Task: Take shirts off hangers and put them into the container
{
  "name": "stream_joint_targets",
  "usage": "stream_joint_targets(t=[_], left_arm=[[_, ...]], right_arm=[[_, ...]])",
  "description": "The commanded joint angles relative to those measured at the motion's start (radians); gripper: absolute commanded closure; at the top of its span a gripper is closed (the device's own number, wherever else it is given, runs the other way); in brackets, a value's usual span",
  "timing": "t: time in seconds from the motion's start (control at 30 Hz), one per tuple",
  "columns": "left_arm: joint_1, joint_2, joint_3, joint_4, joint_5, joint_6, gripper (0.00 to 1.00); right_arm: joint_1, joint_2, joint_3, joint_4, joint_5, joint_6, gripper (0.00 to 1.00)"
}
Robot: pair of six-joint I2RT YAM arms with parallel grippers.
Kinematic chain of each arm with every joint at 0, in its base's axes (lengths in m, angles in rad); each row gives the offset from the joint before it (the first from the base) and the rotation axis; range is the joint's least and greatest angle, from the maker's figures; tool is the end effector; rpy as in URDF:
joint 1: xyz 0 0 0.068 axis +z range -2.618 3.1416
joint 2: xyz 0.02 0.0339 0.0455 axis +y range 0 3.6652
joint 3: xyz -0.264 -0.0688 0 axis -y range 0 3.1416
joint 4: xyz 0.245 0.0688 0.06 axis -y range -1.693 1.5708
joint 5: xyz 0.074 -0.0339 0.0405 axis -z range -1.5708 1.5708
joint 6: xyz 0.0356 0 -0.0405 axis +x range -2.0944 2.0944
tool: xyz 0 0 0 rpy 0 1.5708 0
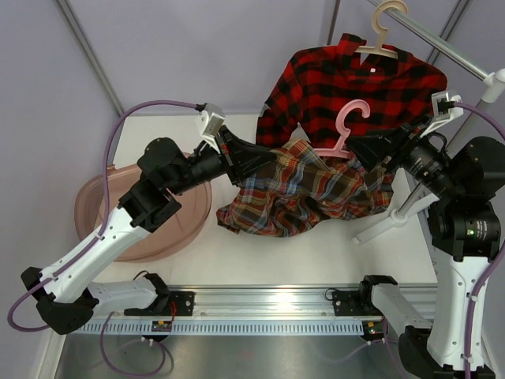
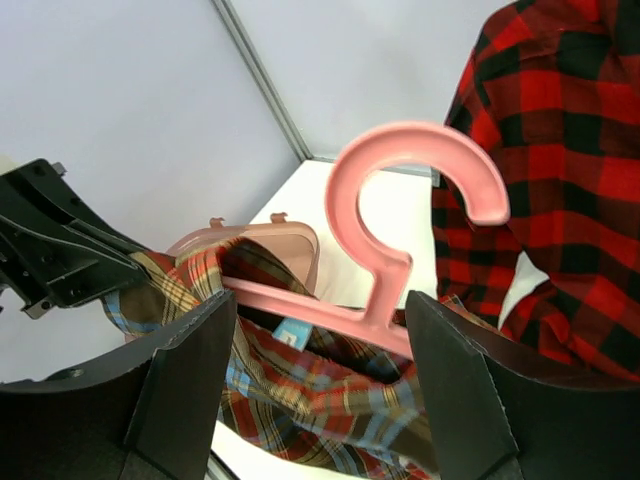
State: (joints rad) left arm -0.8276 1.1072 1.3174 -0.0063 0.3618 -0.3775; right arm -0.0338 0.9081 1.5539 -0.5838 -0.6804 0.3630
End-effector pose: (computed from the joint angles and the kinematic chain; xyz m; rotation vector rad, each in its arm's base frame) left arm 0.1491 -0.1809 0.4812 0.6462 1.3515 -1.2375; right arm 0.1193 0.0184 0.5233 -0.2535 1.5529 0.7709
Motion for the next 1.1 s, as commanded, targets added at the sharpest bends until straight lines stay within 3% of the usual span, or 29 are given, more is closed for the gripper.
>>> stream_joint_targets(t=[0.0,0.57,0.73,0.87,0.9,0.97,1.0,1.07], left_arm=[[-0.018,0.008,0.028,0.106,0.042,-0.035,1.00],[-0.033,0.020,0.078,0.103,0.072,-0.040,1.00],[-0.038,0.010,0.078,0.108,0.077,-0.044,1.00],[-0.039,0.008,0.083,0.106,0.086,-0.047,1.00],[-0.038,0.006,0.083,0.108,0.088,-0.050,1.00],[-0.038,0.008,0.083,0.104,0.091,-0.050,1.00],[-0.038,0.009,0.086,0.101,0.091,-0.049,1.00],[-0.039,0.013,0.094,0.083,0.095,-0.047,1.00]], right_arm=[[-0.005,0.026,-0.003,0.068,-0.068,0.030,0.23],[0.002,0.006,-0.161,0.118,-0.024,-0.009,0.23],[0.028,0.023,-0.187,0.139,-0.007,-0.001,0.29],[0.084,0.040,-0.189,0.139,0.042,-0.009,0.51],[0.092,0.049,-0.186,0.137,0.048,-0.006,0.71],[0.129,0.058,-0.175,0.134,0.073,-0.001,0.83],[0.143,0.064,-0.173,0.133,0.085,0.001,1.00],[0.173,0.066,-0.170,0.137,0.139,-0.001,1.00]])
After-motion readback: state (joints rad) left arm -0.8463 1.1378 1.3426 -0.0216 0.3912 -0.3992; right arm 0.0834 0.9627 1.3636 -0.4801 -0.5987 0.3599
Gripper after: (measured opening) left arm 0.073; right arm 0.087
